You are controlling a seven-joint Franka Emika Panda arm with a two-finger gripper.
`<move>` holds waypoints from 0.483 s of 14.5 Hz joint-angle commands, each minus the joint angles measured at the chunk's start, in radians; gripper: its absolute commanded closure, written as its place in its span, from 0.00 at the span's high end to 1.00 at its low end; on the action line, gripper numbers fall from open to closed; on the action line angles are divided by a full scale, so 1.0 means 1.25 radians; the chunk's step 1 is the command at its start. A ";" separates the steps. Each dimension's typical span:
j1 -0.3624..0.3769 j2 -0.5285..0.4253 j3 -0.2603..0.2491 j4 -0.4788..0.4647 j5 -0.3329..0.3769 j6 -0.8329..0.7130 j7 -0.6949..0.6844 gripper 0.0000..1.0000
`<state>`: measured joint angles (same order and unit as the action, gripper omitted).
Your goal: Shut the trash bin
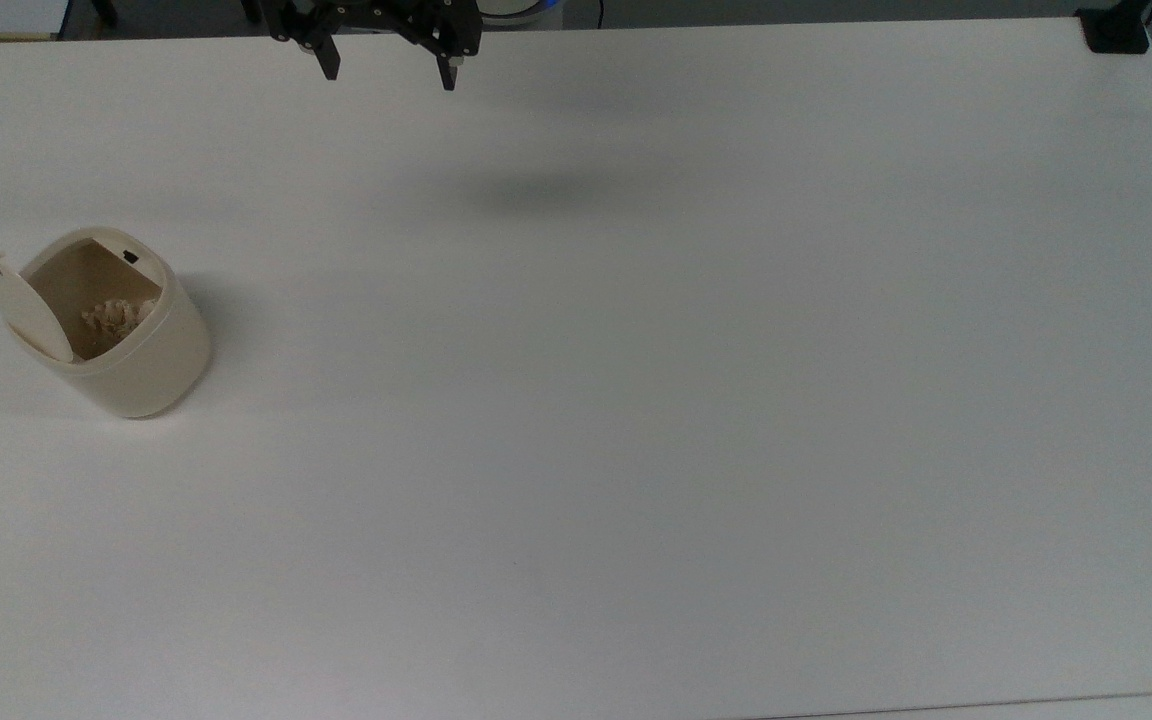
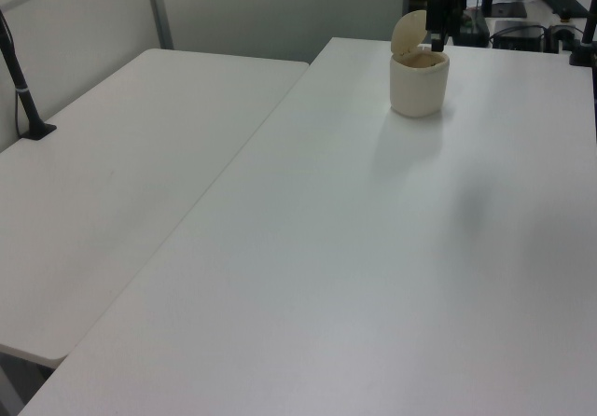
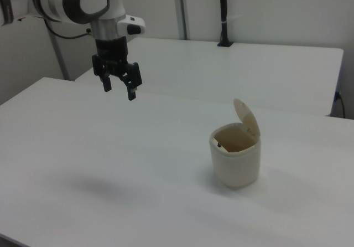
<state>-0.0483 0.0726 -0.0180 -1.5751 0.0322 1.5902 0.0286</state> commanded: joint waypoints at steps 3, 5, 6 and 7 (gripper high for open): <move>0.004 -0.008 -0.010 0.006 -0.016 0.002 -0.012 1.00; 0.006 -0.003 -0.011 0.013 -0.018 0.002 -0.009 1.00; 0.006 -0.002 -0.010 0.013 -0.033 0.002 -0.011 1.00; 0.006 -0.002 -0.010 0.014 -0.044 0.002 -0.012 1.00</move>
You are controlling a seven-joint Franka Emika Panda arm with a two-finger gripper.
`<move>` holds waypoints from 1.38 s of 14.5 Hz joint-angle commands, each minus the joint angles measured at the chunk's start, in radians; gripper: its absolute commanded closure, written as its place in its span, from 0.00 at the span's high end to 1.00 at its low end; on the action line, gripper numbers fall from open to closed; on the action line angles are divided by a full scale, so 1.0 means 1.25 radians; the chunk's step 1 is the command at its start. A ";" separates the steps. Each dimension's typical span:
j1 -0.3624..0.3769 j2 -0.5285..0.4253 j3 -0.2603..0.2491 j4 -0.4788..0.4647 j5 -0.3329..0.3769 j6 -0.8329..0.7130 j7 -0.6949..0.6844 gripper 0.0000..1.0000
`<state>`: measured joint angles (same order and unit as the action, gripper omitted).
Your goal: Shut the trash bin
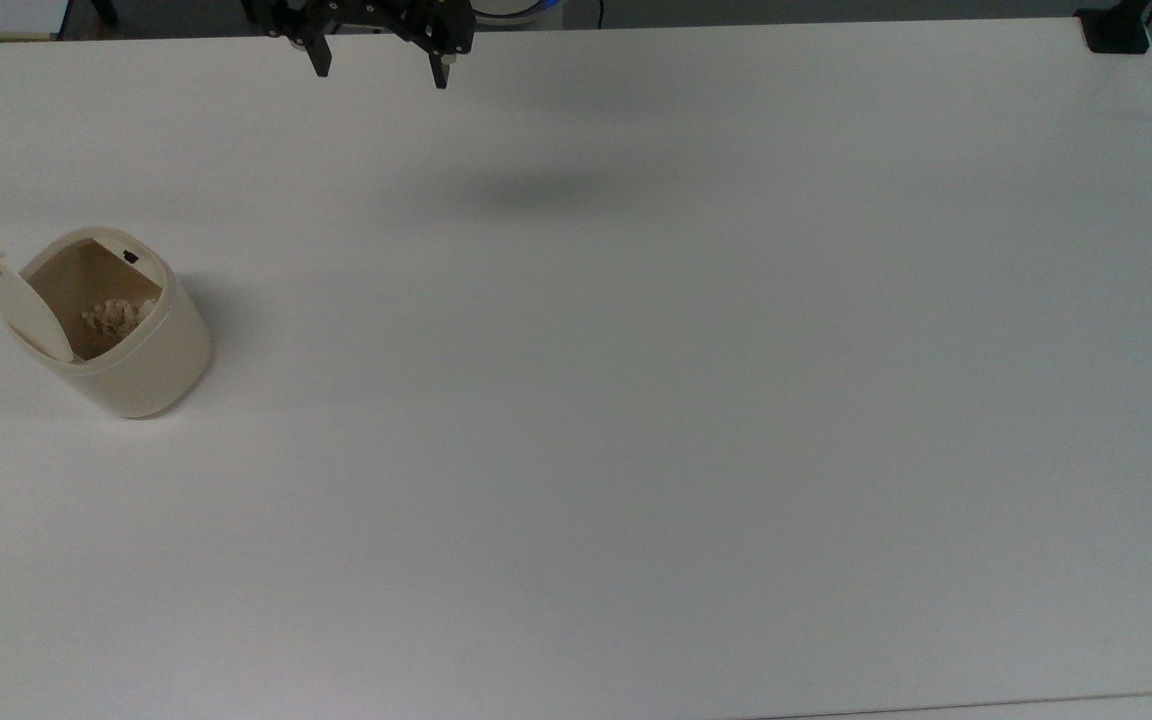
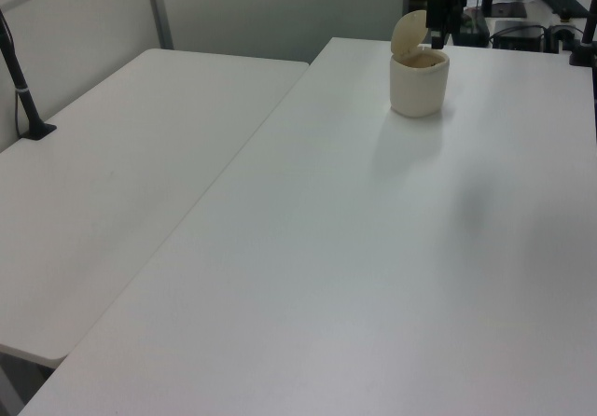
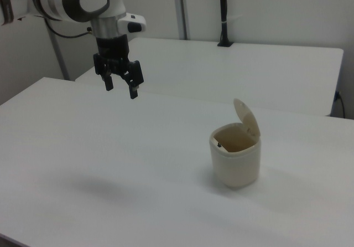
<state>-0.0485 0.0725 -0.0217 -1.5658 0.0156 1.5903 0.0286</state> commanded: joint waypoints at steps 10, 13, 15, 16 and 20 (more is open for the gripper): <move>-0.002 0.001 -0.011 0.025 -0.033 0.011 0.000 0.39; -0.004 0.001 -0.011 0.025 -0.030 0.016 0.000 0.06; -0.005 0.001 -0.018 0.025 -0.026 0.051 0.010 0.02; -0.005 0.001 -0.029 0.025 -0.027 0.068 0.032 0.02; -0.044 0.034 -0.086 0.025 -0.050 0.303 0.239 0.02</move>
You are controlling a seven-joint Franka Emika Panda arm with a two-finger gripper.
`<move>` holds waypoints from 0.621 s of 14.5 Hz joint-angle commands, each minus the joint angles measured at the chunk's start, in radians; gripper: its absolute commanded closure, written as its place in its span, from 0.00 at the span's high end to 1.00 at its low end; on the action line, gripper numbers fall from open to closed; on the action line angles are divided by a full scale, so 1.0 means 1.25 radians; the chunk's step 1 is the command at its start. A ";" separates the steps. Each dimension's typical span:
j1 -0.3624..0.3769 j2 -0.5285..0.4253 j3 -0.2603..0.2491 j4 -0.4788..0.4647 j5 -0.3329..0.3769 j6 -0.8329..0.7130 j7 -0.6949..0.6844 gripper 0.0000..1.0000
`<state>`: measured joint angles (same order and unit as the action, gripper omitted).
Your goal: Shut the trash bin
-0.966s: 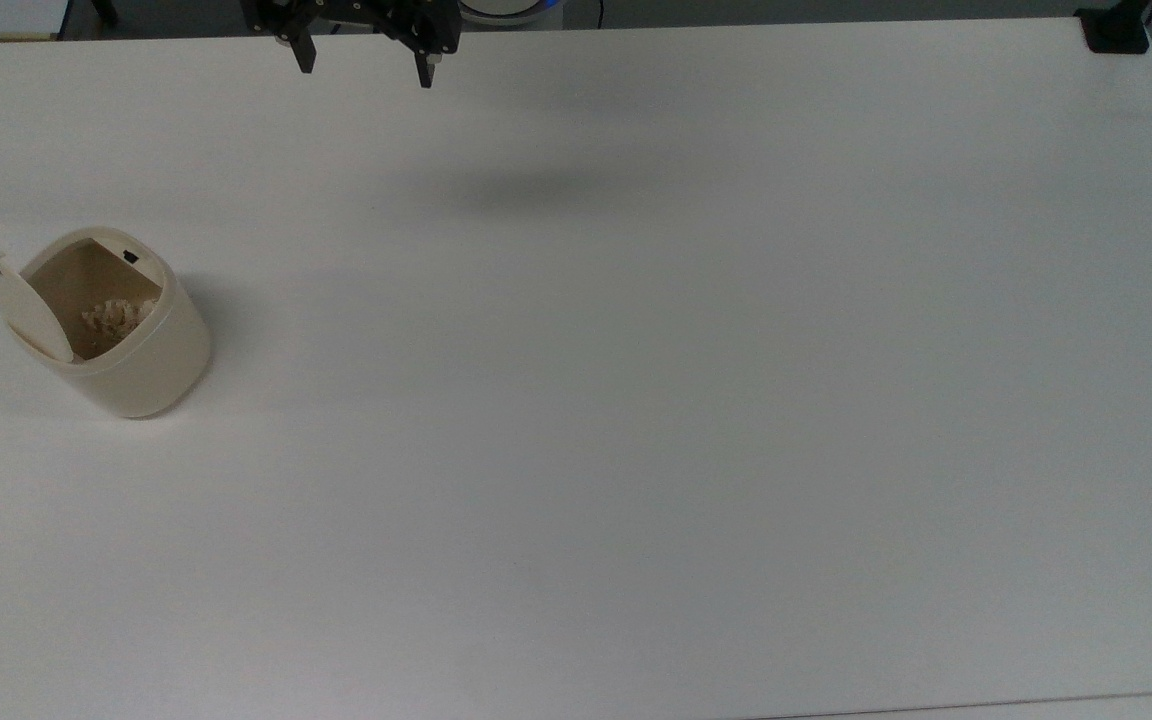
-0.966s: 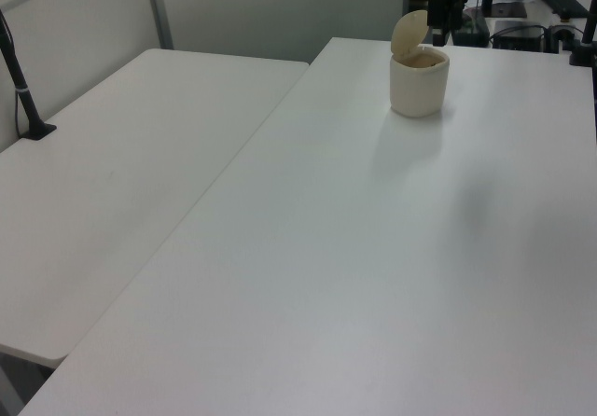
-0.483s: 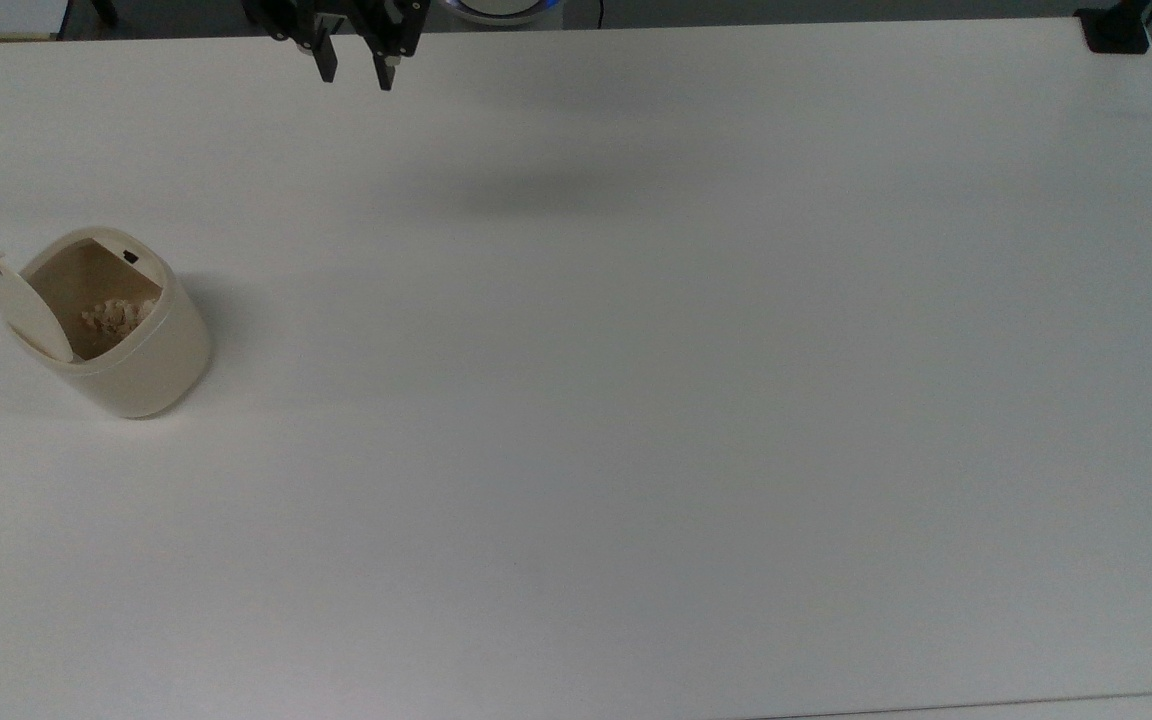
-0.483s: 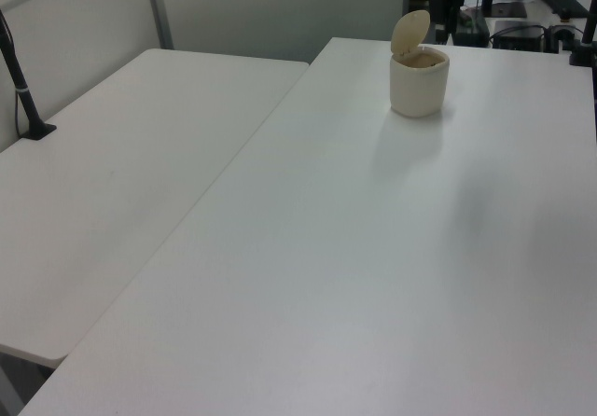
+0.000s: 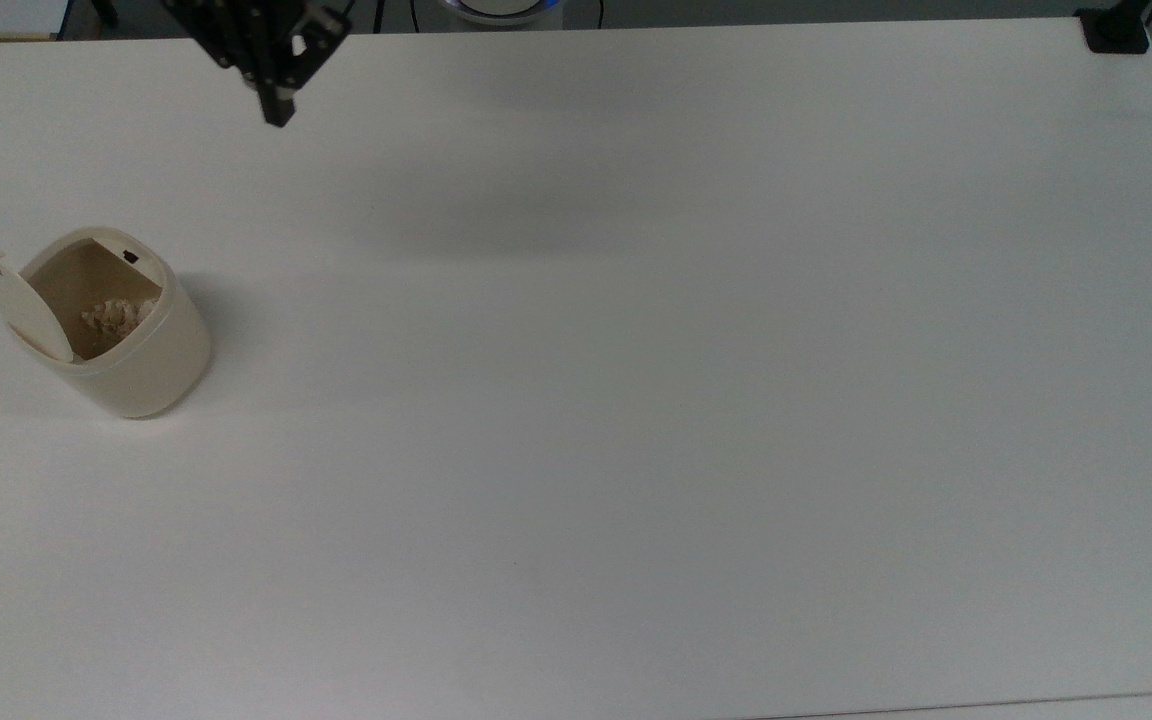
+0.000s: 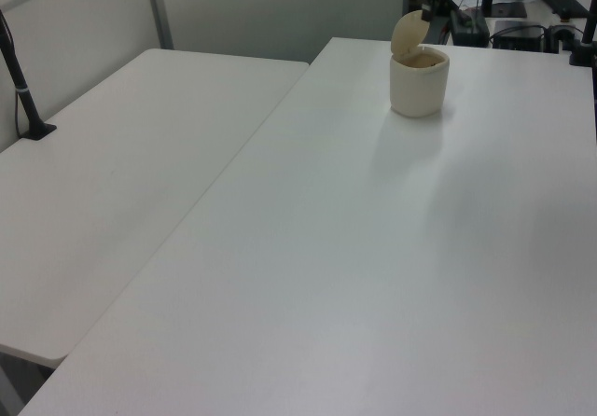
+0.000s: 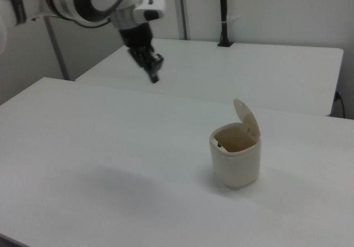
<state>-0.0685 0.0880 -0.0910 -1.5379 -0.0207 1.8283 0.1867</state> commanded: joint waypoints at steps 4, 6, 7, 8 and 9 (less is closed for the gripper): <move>-0.076 0.033 -0.076 0.003 -0.030 0.261 0.202 0.02; -0.097 0.057 -0.083 0.016 -0.031 0.313 0.202 0.02; -0.109 0.078 -0.083 0.034 -0.034 0.328 0.200 0.02; -0.121 0.099 -0.083 0.048 -0.039 0.334 0.200 0.02; -0.130 0.116 -0.083 0.058 -0.040 0.340 0.200 0.02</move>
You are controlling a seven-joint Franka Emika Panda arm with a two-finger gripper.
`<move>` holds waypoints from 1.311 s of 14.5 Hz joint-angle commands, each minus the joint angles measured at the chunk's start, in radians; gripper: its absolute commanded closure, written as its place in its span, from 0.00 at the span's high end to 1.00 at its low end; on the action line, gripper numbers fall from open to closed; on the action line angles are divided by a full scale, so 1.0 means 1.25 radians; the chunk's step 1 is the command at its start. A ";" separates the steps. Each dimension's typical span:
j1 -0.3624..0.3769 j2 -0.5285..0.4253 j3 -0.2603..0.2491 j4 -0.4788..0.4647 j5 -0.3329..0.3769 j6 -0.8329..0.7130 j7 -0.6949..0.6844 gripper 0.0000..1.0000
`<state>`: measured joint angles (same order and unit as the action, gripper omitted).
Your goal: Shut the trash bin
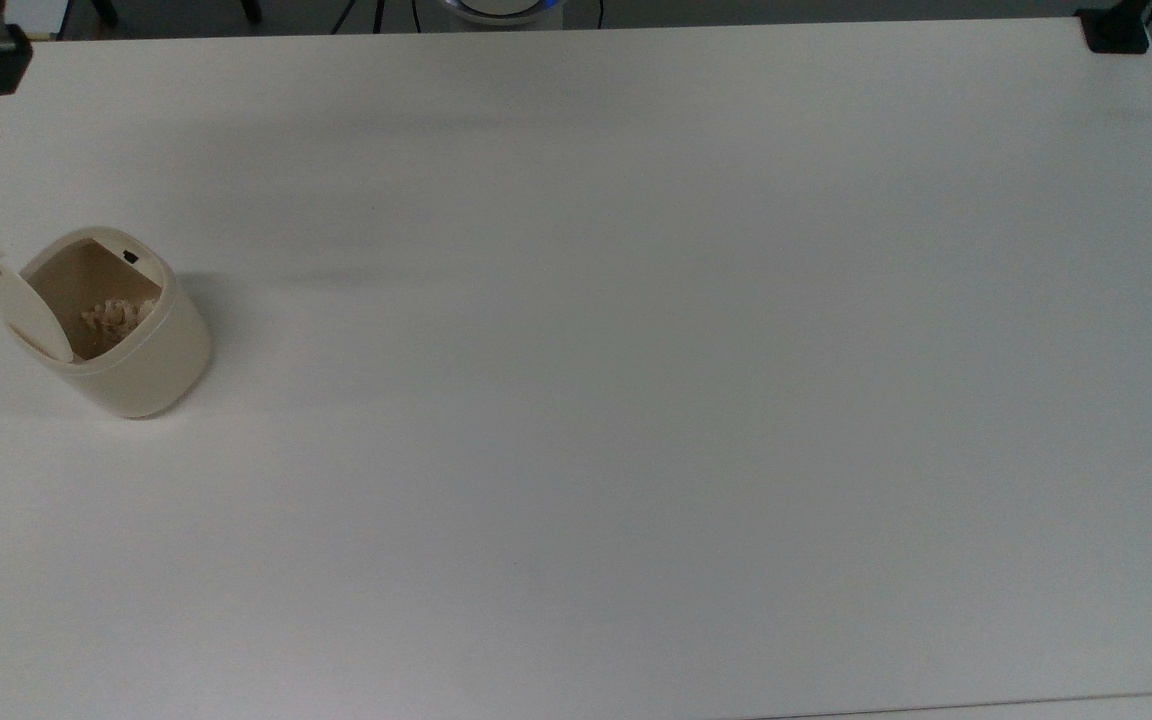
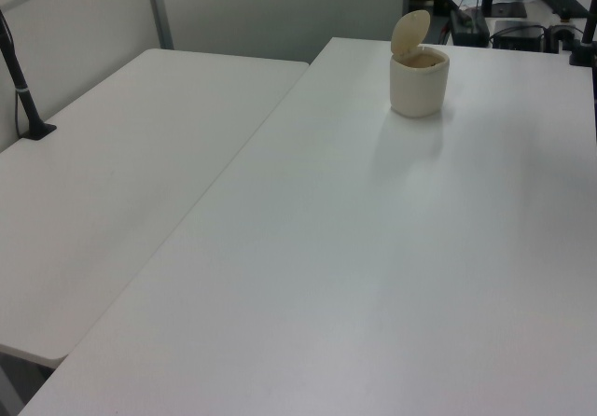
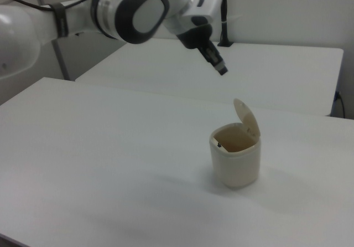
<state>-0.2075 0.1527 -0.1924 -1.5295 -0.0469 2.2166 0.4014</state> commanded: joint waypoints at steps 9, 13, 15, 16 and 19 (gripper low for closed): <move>-0.029 0.178 -0.009 0.095 -0.019 0.093 0.027 0.02; -0.027 0.192 -0.008 0.092 -0.030 0.096 0.013 0.02; -0.024 0.192 -0.007 0.087 -0.046 0.095 -0.008 0.02; -0.023 0.191 -0.007 0.087 -0.046 0.093 -0.019 0.02; -0.019 0.187 -0.006 0.069 -0.043 0.075 -0.047 0.02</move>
<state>-0.2435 0.3909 -0.1951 -1.4254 -0.0934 2.3281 0.3858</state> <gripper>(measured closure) 0.974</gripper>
